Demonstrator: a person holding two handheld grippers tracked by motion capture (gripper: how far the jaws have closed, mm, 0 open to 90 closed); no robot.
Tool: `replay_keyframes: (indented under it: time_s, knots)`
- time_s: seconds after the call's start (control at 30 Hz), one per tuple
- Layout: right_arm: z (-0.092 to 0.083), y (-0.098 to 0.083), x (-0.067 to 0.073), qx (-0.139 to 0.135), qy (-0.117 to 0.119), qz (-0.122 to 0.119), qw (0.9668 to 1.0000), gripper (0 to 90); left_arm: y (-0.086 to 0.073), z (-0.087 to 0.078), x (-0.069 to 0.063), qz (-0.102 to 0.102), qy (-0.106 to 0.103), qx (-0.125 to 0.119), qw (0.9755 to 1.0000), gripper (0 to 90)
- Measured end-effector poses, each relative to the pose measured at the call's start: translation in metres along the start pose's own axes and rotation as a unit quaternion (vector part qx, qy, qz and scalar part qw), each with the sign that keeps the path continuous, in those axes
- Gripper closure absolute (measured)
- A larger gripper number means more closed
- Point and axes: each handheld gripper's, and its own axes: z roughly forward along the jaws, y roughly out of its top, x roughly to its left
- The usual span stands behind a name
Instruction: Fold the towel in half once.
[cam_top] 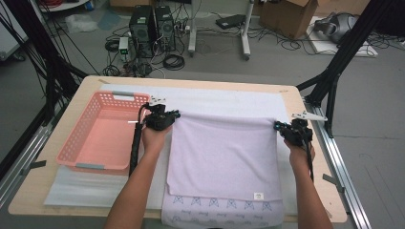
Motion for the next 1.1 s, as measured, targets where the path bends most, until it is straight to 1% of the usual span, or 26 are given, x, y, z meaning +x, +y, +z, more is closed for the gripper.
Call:
replay_keyframes:
  time_s: [0.03, 0.1, 0.13, 0.17, 0.2, 0.23, 0.27, 0.3, 0.33, 0.43, 0.57, 0.6, 0.63, 0.67, 0.7, 0.73, 0.8, 0.83, 0.9, 0.97, 1.0, 1.07, 1.1]
  knots:
    - [0.003, 0.004, 0.000, -0.002, -0.002, -0.003, 1.0000, 87.9, 0.001, 0.002, 0.002, -0.002, 0.000, -0.006, 1.0000, 85.3]
    - [0.010, 0.010, -0.001, -0.001, -0.005, -0.004, 1.0000, 87.9, 0.008, 0.007, 0.006, -0.006, 0.000, 0.000, 1.0000, 85.3]
    - [0.013, 0.012, -0.002, 0.000, -0.006, -0.004, 1.0000, 87.8, 0.011, 0.008, 0.008, -0.001, 0.000, -0.001, 1.0000, 85.2]
    - [0.017, 0.015, -0.002, 0.004, -0.007, -0.003, 1.0000, 87.8, 0.013, 0.010, 0.010, 0.001, 0.001, -0.013, 0.9999, 85.2]
    - [0.019, 0.017, -0.002, -0.001, -0.010, -0.007, 0.9999, 87.8, 0.016, 0.012, 0.012, 0.001, 0.000, -0.014, 0.9999, 85.2]
    - [0.021, 0.020, -0.003, -0.003, -0.013, -0.008, 0.9999, 87.8, 0.019, 0.015, 0.014, -0.002, 0.000, -0.004, 1.0000, 85.2]
    - [0.024, 0.022, -0.003, -0.002, -0.013, -0.004, 0.9999, 87.8, 0.021, 0.018, 0.015, 0.000, 0.002, -0.001, 1.0000, 85.2]
    - [0.027, 0.024, -0.004, -0.001, -0.013, -0.006, 0.9999, 87.8, 0.023, 0.021, 0.016, 0.005, 0.004, -0.003, 1.0000, 85.2]
    - [0.029, 0.026, -0.005, -0.004, -0.014, -0.006, 0.9999, 87.8, 0.024, 0.024, 0.017, 0.005, 0.004, -0.010, 0.9999, 85.2]
    - [0.036, 0.030, -0.008, -0.013, -0.016, -0.001, 0.9998, 87.8, 0.028, 0.030, 0.020, 0.007, 0.004, -0.009, 0.9999, 85.1]
    - [0.045, 0.034, -0.009, -0.008, -0.021, 0.000, 0.9997, 87.7, 0.028, 0.032, 0.021, 0.013, 0.006, -0.013, 0.9998, 83.9]
    - [0.047, 0.033, -0.009, -0.007, -0.022, -0.001, 0.9997, 87.4, 0.027, 0.032, 0.022, 0.005, 0.008, -0.011, 0.9999, 79.5]
    - [0.048, 0.033, -0.008, -0.006, -0.022, 0.002, 0.9997, 85.6, 0.026, 0.033, 0.023, -0.006, 0.011, -0.009, 0.9999, 68.3]
    - [0.050, 0.032, -0.008, -0.005, -0.018, 0.008, 0.9998, 81.2, 0.025, 0.032, 0.024, -0.012, 0.009, -0.007, 0.9999, 59.8]
    - [0.052, 0.031, -0.008, -0.003, -0.015, 0.015, 0.9998, 71.4, 0.025, 0.031, 0.023, -0.010, 0.008, -0.007, 0.9999, 57.5]
    - [0.052, 0.030, -0.009, 0.002, -0.018, 0.020, 0.9996, 66.7, 0.025, 0.030, 0.022, -0.006, 0.006, -0.008, 0.9999, 55.2]
    - [0.052, 0.028, -0.010, 0.007, -0.012, 0.032, 0.9994, 59.9, 0.025, 0.028, 0.019, -0.004, -0.003, -0.002, 1.0000, 51.7]
    - [0.052, 0.028, -0.010, 0.009, -0.008, 0.039, 0.9992, 58.5, 0.025, 0.027, 0.018, -0.002, -0.006, -0.004, 1.0000, 50.5]
    - [0.050, 0.027, -0.010, 0.011, -0.004, 0.040, 0.9991, 55.5, 0.023, 0.025, 0.016, -0.004, -0.017, -0.005, 0.9998, 48.3]
    - [0.048, 0.026, -0.009, 0.015, 0.003, 0.039, 0.9991, 55.1, 0.020, 0.025, 0.015, -0.004, -0.022, 0.001, 0.9997, 44.4]
    - [0.046, 0.025, -0.008, 0.014, 0.005, 0.037, 0.9992, 54.6, 0.017, 0.024, 0.014, -0.003, -0.027, 0.002, 0.9996, 44.6]
    - [0.042, 0.022, -0.008, 0.015, 0.008, 0.040, 0.9991, 53.8, 0.015, 0.024, 0.011, 0.004, -0.032, 0.019, 0.9993, 43.6]
    - [0.040, 0.020, -0.008, 0.016, 0.011, 0.041, 0.9990, 53.9, 0.013, 0.022, 0.010, 0.010, -0.034, 0.014, 0.9992, 43.5]
